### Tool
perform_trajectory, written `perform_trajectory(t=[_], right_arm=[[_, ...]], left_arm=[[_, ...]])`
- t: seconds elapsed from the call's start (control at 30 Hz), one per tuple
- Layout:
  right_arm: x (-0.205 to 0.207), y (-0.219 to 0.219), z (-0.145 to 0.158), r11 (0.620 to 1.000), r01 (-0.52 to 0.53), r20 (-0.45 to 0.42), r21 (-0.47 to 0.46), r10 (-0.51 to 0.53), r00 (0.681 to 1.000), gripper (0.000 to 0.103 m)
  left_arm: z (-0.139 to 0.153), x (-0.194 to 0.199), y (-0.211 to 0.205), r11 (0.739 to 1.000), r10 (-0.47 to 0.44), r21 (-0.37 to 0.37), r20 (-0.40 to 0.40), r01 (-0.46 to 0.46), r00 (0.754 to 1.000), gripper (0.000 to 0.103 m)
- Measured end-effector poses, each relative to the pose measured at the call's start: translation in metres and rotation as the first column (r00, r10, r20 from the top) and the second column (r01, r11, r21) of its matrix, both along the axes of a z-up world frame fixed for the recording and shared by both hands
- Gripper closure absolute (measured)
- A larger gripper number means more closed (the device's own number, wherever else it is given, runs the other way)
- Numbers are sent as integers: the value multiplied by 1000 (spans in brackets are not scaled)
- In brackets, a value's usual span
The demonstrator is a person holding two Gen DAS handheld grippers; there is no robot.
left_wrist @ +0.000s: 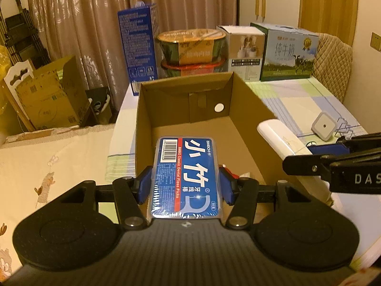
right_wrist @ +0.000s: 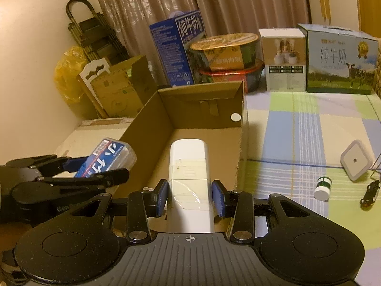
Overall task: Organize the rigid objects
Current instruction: 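Lower the floss pack into the cardboard box and open the left gripper, then lower the white power bank into the box and open the right gripper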
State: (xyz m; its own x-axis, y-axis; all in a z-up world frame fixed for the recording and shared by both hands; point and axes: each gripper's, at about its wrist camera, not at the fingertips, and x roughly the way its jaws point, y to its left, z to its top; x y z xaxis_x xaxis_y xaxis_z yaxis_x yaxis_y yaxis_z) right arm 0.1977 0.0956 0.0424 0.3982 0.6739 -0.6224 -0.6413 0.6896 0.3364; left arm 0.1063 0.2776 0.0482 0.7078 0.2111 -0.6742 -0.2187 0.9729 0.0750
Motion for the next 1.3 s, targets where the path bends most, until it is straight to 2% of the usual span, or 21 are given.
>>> perform_trajectory(t=[0.47, 0.87, 0.93, 1.3], right_arm=[[9, 15, -17, 1000, -7, 4, -29, 7, 1000, 66], [9, 17, -19, 999, -2, -4, -34, 1, 1000, 66], [8, 17, -19, 999, -1, -5, -33, 1, 1000, 66], [7, 13, -17, 999, 6, -2, -35, -7, 1000, 66]], left_arm=[[-25, 10, 9, 1000, 5, -31, -31, -6, 1000, 50], [-28, 15, 6, 1000, 6, -19, -37, -7, 999, 49], [-27, 14, 7, 1000, 13, -18, -30, -14, 999, 43], [-19, 8, 8, 1000, 15, -7, -13, -15, 1000, 43]])
